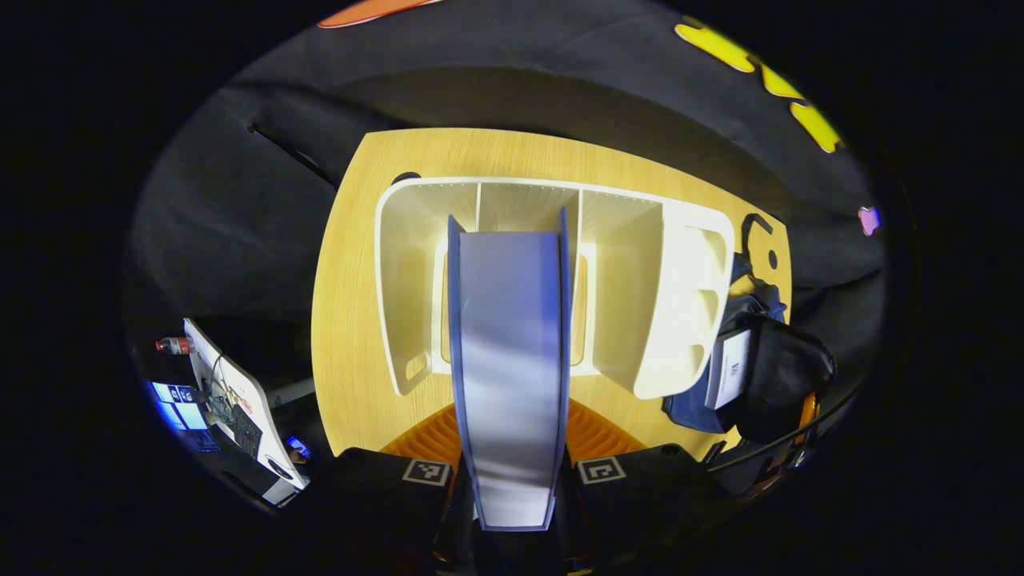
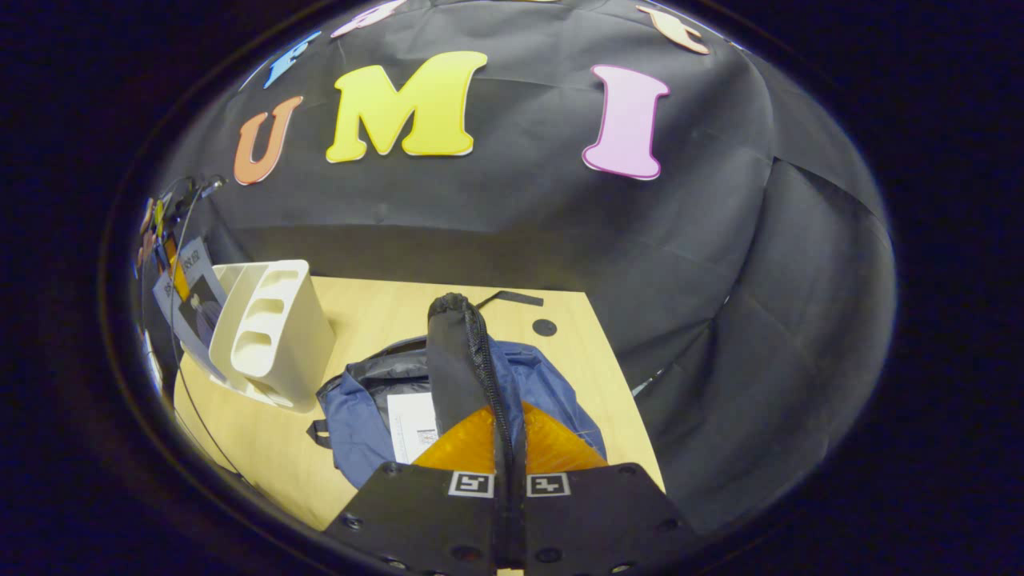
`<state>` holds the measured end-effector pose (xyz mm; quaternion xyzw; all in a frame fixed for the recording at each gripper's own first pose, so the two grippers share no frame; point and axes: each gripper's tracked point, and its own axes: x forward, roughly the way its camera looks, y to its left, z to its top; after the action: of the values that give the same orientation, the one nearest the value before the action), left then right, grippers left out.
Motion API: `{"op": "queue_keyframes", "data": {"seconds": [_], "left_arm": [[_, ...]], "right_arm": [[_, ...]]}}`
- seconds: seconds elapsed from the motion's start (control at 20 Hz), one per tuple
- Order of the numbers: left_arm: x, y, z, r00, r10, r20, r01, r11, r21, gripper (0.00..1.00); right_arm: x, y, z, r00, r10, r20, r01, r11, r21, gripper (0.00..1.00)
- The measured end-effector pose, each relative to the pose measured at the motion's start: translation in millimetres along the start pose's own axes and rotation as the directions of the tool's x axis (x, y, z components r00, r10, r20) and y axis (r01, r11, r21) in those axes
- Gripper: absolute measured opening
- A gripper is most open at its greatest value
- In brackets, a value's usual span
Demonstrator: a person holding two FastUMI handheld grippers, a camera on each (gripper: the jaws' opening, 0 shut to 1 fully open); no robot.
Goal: Open the schoolbag, grab two books from the bookshelf and put them into the schoolbag.
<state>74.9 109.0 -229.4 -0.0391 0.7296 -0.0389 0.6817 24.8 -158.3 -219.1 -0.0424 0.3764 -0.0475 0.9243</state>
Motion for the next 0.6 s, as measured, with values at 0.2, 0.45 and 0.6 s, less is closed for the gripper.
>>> {"op": "queue_keyframes", "data": {"seconds": [0.2,0.45,0.6], "left_arm": [[-66.7,-2.5,-41.1,0.996,-0.045,0.072,0.045,0.999,-0.003,0.43],[-129.2,-16.3,-62.6,0.965,-0.149,0.218,0.152,0.988,0.001,0.43],[-139.0,-51.5,-78.3,0.93,-0.288,0.229,0.299,0.954,-0.016,0.43]], "right_arm": [[-2.7,0.8,1.4,1.0,0.018,0.011,-0.018,1.0,-0.012,0.0],[-6.4,-1.1,-1.9,0.999,0.032,0.016,-0.032,0.999,-0.007,0.0],[-6.3,-2.5,-1.4,0.999,0.034,0.019,-0.034,0.999,-0.002,0.0]]}}
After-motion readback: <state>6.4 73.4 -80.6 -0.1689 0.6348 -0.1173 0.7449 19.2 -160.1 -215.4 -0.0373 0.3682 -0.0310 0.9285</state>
